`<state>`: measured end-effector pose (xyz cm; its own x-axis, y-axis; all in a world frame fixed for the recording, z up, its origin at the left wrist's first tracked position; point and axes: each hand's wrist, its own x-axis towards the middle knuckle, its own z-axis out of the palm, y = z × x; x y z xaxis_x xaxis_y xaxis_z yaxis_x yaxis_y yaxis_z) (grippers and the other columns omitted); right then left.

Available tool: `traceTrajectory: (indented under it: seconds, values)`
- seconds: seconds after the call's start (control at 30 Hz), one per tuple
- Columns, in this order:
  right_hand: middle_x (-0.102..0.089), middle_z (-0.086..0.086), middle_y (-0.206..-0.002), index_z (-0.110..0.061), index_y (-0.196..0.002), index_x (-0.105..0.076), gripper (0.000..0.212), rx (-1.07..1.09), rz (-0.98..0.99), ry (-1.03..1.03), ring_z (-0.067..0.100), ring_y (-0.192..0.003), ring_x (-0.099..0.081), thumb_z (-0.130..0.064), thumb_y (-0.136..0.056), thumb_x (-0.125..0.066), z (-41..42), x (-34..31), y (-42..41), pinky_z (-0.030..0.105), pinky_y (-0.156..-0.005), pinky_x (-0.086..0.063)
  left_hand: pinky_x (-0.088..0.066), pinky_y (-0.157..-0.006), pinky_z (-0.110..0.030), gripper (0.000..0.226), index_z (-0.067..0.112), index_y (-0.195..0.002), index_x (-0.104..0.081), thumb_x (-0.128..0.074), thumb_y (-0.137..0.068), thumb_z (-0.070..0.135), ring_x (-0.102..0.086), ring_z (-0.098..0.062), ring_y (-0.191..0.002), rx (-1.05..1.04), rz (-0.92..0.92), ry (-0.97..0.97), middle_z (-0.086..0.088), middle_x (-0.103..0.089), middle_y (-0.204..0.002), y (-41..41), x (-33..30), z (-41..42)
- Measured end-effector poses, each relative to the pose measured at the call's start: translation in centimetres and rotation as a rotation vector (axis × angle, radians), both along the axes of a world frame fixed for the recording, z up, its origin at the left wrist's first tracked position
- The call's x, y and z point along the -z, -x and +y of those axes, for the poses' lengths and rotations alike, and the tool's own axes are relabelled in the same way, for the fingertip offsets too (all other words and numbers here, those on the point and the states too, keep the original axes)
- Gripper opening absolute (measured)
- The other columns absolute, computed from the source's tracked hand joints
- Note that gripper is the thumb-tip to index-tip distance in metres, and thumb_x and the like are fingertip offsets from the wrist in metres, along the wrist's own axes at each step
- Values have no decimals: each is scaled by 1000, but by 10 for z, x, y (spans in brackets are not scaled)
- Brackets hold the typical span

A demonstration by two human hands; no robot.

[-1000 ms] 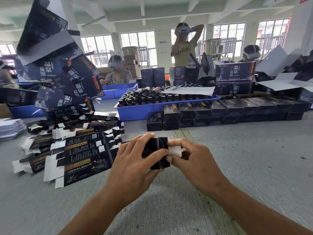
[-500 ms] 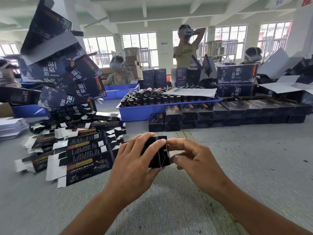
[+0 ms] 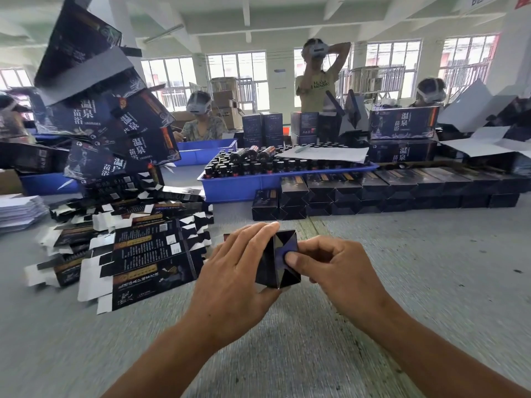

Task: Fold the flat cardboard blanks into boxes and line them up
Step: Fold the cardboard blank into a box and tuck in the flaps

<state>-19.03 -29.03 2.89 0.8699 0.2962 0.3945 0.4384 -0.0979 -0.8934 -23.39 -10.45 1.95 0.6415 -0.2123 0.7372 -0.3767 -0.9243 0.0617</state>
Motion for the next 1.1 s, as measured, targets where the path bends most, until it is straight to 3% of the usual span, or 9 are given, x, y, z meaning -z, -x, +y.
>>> traceTrajectory:
  seconds: [0.27,0.43,0.6,0.67,0.77,0.9,1.0,1.1]
  values:
    - [-75,-17,-82,-23,-94,-76,10,35,-58,21,1,-77,-71,-25,-84,-78,0,-2,3,11,-67,-52,-45,-98,-31,79,19,-145,-37,-62,-83,62,-51,-16,-127,30,-10,32,2,-50,-142,2,-1,-2]
    - [-74,-20,-90,-28,-104,-71,19,0,-42,51,-1,-83,-71,-30,-87,-76,0,-2,2,11,-66,-52,-42,-99,-32,81,19,-145,-37,-67,-81,57,-48,-15,-127,14,-34,36,5,-46,-141,0,1,0]
    - [-65,-21,-109,-53,-140,-39,76,-69,-3,104,-10,-98,-64,-59,-75,-77,3,3,6,9,-68,-53,-31,-110,-29,79,18,-151,-35,-55,-86,59,-39,-13,-137,57,-33,-67,8,-40,-148,-2,3,-3]
    - [-62,-22,-111,-59,-138,-38,68,-58,-6,84,-10,-98,-64,-48,-82,-76,6,6,6,12,-68,-55,-27,-117,-31,79,19,-154,-31,-60,-88,54,-32,-13,-146,76,-16,-111,5,-38,-156,-4,7,-3]
    - [-65,-12,-109,-48,-127,-54,50,44,19,-20,-5,-92,-66,-23,-88,-71,6,6,1,16,-65,-57,-26,-120,-39,88,21,-155,-28,-75,-83,36,-24,-18,-151,40,-2,-84,1,-31,-162,-5,8,-1]
    - [-73,1,-99,-26,-123,-56,66,49,243,-159,16,-87,-74,-22,-59,-71,-3,5,-14,34,-73,-63,-32,-113,-42,65,17,-148,-40,-60,-90,36,-36,-24,-142,-67,-76,95,-6,-39,-154,-2,5,-1]
    - [-77,2,-92,-22,-106,-63,53,-37,315,-181,15,-82,-75,-16,-54,-70,-5,7,-18,29,-71,-60,-40,-104,-34,61,26,-147,-39,-53,-95,55,-44,-11,-133,-79,50,506,4,-44,-146,-1,-2,-1]
    - [-77,0,-94,-16,-103,-66,50,-116,341,-112,15,-87,-74,-14,-54,-72,-2,9,-15,37,-83,-62,-50,-93,-27,59,38,-143,-41,-58,-90,57,-58,-1,-119,144,250,924,16,-61,-131,-3,-8,-1]
